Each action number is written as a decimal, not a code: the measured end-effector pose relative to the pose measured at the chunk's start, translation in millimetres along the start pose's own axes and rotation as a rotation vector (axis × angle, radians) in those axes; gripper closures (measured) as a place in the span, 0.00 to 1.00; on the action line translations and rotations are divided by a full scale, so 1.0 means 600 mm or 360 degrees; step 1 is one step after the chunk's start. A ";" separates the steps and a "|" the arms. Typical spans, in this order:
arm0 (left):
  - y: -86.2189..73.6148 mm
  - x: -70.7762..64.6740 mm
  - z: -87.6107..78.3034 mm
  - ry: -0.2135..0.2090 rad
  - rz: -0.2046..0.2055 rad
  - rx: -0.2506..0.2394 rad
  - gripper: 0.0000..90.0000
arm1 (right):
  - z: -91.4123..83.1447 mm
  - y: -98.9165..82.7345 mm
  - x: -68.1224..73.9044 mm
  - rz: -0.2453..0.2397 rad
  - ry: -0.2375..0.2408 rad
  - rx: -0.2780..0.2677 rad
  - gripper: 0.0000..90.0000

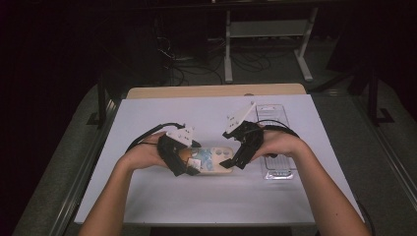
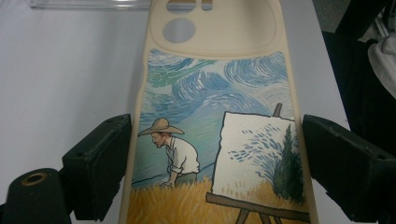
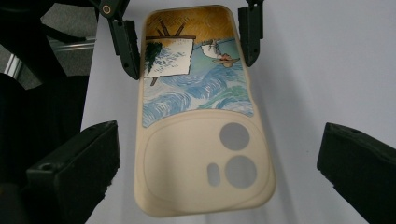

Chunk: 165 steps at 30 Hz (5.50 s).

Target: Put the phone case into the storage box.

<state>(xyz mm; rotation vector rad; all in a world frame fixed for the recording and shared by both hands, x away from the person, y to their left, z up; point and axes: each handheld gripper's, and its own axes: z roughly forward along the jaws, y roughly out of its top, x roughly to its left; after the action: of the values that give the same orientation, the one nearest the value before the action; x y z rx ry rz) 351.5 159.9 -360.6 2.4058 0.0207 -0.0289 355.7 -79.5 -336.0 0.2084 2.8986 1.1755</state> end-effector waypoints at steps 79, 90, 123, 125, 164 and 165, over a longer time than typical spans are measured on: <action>0.015 -0.009 0.004 0.0008 0.0072 0.0063 0.12 | 0.086 0.024 0.023 -0.0147 0.0019 0.0297 0.11; 0.013 -0.009 -0.002 0.0049 0.0034 0.0070 0.03 | 0.087 0.019 0.022 -0.0135 0.0006 0.0305 0.12; -0.074 0.012 -0.056 0.0447 -0.0422 -0.0107 0.00 | 0.061 -0.040 -0.018 0.0239 -0.0278 0.0245 0.12; -0.079 0.009 -0.054 0.0469 -0.0432 -0.0100 0.00 | 0.060 -0.038 -0.017 0.0263 -0.0300 0.0253 0.12; -0.109 -0.048 0.004 0.0672 -0.0698 -0.0325 0.00 | 0.049 -0.055 -0.002 0.0556 -0.0427 0.0185 0.11; -0.110 -0.049 0.005 0.0680 -0.0685 -0.0327 0.00 | 0.048 -0.055 -0.002 0.0551 -0.0428 0.0185 0.11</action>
<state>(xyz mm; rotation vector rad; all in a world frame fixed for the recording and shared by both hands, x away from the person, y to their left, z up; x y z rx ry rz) 320.8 206.2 -406.3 2.1193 0.7024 0.2742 354.7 -83.2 -380.0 0.8295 2.7592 0.9206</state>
